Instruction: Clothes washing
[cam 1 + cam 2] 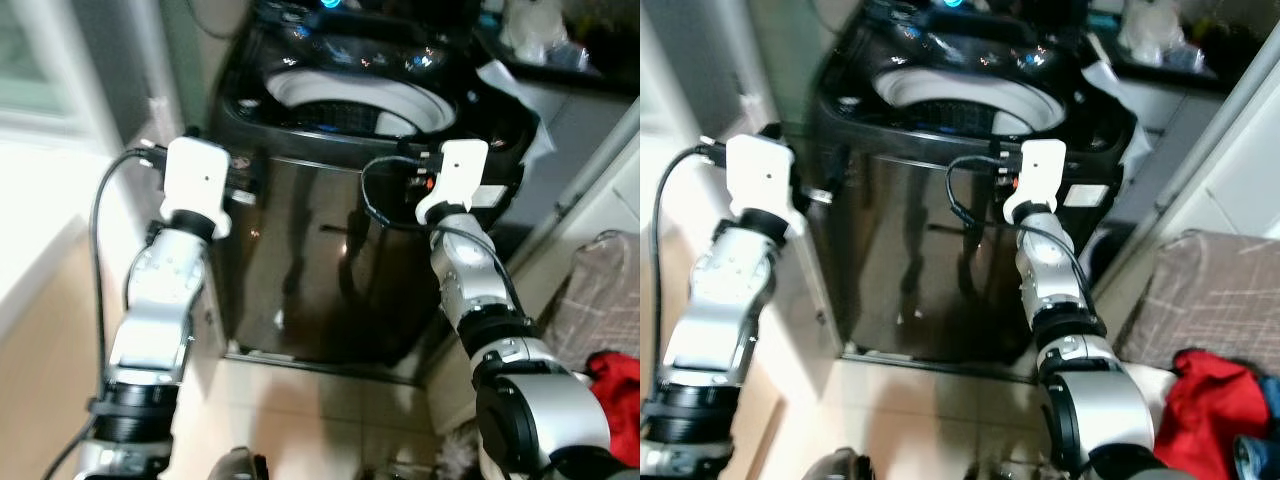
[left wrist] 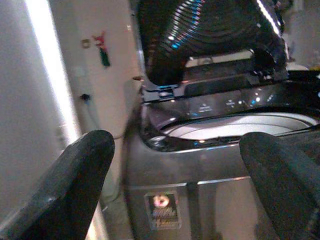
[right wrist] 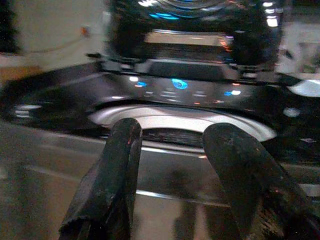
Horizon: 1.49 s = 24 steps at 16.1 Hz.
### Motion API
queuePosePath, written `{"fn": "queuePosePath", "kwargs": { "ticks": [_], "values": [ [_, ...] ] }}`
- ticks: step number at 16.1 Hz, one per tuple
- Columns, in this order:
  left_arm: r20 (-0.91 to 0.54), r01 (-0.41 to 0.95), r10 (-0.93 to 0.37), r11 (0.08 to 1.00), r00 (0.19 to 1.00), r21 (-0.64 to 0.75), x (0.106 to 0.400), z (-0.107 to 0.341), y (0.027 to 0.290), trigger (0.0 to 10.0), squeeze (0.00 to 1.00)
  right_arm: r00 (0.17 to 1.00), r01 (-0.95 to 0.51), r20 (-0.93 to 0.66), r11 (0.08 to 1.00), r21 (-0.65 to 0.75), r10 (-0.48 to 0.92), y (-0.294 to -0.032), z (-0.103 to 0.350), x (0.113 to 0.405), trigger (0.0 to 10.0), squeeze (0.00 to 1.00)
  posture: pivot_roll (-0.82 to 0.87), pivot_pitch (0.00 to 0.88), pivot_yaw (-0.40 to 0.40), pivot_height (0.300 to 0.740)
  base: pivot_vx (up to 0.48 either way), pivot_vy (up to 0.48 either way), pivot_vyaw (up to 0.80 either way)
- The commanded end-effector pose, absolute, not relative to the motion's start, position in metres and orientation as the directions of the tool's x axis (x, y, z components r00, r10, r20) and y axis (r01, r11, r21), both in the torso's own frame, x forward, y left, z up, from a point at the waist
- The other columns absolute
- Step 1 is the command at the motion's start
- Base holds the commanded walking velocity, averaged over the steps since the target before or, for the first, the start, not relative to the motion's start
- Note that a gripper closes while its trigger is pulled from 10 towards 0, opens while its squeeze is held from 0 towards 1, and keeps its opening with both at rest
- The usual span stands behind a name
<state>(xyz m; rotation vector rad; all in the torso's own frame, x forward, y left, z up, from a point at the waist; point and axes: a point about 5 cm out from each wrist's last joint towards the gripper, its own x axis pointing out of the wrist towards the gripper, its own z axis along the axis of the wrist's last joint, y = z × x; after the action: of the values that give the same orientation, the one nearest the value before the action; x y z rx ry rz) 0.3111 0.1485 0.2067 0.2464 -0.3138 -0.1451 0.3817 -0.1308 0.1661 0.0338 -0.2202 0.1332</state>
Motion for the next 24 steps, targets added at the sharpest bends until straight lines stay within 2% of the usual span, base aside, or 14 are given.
{"fn": "queuePosePath", "kwargs": {
  "ticks": [1,6,9,14,16,20,24],
  "values": [
    [0.28,0.124,-0.204,0.953,0.938,0.276,0.311,0.205,0.14,10.0,0.0,0.975,-0.119,0.193,0.993,0.023,0.113,-0.136,0.161,0.381,10.0,0.0,0.06,0.0,-0.051,0.74,0.0,0.0,0.0],
    [0.281,0.142,-0.223,0.95,0.934,0.28,0.316,0.205,0.136,10.0,0.0,0.974,-0.102,0.208,0.995,0.025,0.095,-0.138,0.166,0.383,10.0,0.0,0.04,0.0,-0.03,0.74,0.0,0.0,0.0],
    [0.28,0.156,-0.233,0.95,0.931,0.269,0.315,0.203,0.134,10.0,0.0,0.927,-0.035,0.372,0.999,-0.035,0.046,-0.146,0.202,0.383,10.0,0.0,0.02,0.0,-0.014,0.74,0.0,0.0,0.0],
    [0.26,0.195,-0.265,0.944,0.929,0.266,0.317,0.195,0.124,10.0,0.0,0.968,-0.056,0.245,0.998,0.0,0.054,-0.148,0.173,0.38,10.0,0.0,-0.01,0.0,0.01,0.74,0.0,0.0,0.0],
    [0.245,0.222,-0.284,0.942,0.927,0.25,0.32,0.193,0.122,10.0,0.0,0.963,-0.085,0.254,0.996,-0.015,0.086,-0.144,0.173,0.378,10.0,0.0,-0.02,0.0,0.014,0.74,0.0,0.0,0.0],
    [0.258,0.209,-0.265,0.952,0.929,0.225,0.32,0.188,0.122,10.0,0.0,0.892,-0.087,0.431,0.987,-0.138,0.139,-0.139,0.213,0.377,10.0,0.0,-0.03,0.0,0.012,0.74,0.0,0.0,-0.77],
    [0.257,0.222,-0.272,0.952,0.927,0.209,0.32,0.185,0.118,10.0,0.0,0.917,-0.064,0.387,0.993,-0.096,0.097,-0.147,0.206,0.38,10.0,0.0,-0.03,0.0,0.008,0.74,0.0,0.0,-0.75]
  ]
}}
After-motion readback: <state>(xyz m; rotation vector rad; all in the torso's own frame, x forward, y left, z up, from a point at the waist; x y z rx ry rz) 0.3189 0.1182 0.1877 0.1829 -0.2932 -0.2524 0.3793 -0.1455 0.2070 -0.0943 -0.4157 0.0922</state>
